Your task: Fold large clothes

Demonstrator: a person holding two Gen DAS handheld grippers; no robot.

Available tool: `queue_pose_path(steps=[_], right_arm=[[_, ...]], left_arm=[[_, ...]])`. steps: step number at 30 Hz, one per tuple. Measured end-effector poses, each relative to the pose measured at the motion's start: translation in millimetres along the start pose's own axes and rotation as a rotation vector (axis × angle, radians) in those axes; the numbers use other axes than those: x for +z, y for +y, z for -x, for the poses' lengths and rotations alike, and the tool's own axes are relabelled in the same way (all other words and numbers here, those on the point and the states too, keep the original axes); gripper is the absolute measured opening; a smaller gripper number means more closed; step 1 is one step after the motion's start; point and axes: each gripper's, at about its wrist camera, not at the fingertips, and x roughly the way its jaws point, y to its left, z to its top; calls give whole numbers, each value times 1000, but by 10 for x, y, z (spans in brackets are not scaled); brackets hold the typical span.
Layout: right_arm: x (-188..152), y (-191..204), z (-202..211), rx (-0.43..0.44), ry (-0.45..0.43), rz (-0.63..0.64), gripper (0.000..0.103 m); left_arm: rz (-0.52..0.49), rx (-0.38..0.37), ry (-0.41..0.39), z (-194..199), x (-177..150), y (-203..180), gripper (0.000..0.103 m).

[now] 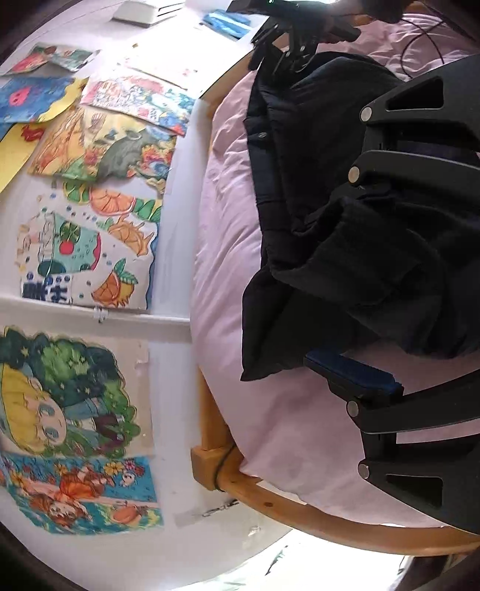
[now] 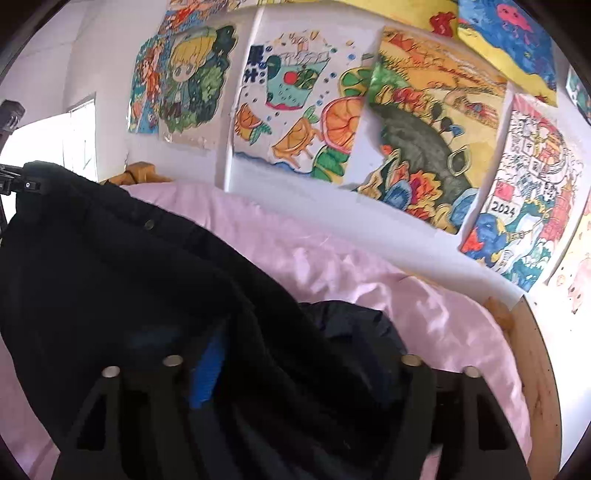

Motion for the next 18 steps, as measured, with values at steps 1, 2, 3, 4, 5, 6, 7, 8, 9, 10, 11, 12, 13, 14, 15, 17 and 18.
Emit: queue_pose_path(steps=[1, 2, 3, 4, 5, 6, 7, 8, 9, 10, 11, 12, 13, 14, 15, 17, 18], right_arm=[[-17, -61, 23, 6, -6, -13, 78], [-33, -128, 36, 9, -8, -28, 79], [-43, -178, 46, 10, -9, -40, 79], [-66, -248, 60, 27, -13, -61, 79], [-87, -305, 63, 46, -9, -81, 80], [-110, -345, 61, 61, -2, -96, 80], [-132, -377, 54, 69, 4, -105, 80], [-160, -399, 54, 75, 5, -107, 80], [-191, -415, 62, 88, 2, -107, 80], [-218, -428, 73, 104, -3, -109, 80], [-246, -448, 96, 129, -12, -113, 80], [-273, -472, 126, 151, -27, -120, 80], [-300, -499, 153, 166, -39, -127, 80], [-322, -541, 197, 179, -56, -141, 80], [-341, -593, 264, 183, -85, -160, 80], [-351, -690, 353, 172, -120, -189, 84], [-360, -755, 381, 159, -129, -208, 89]], left_arm=[[-6, 3, -1, -4, 2, -9, 41], [-16, 5, -2, -12, 3, -38, 36], [-22, 6, -4, -28, 1, -62, 28], [-29, 20, -10, -46, -3, -97, 25], [-45, 44, -14, -64, -2, -142, 24], [-64, 71, -18, -83, -3, -186, 22], [-74, 87, -21, -106, -11, -205, 22], [-80, 107, -27, -114, -15, -227, 21], [-77, 114, -25, -144, -27, -214, 20], [-69, 119, -22, -164, -37, -200, 20], [-59, 121, -17, -186, -46, -180, 20], [-50, 121, -13, -208, -56, -155, 20], [-42, 117, -7, -224, -63, -132, 19], [-35, 117, -3, -244, -74, -110, 19], [-32, 121, 0, -252, -80, -103, 19], [-26, 124, 5, -275, -84, -74, 19], [-22, 122, 4, -277, -85, -63, 19]])
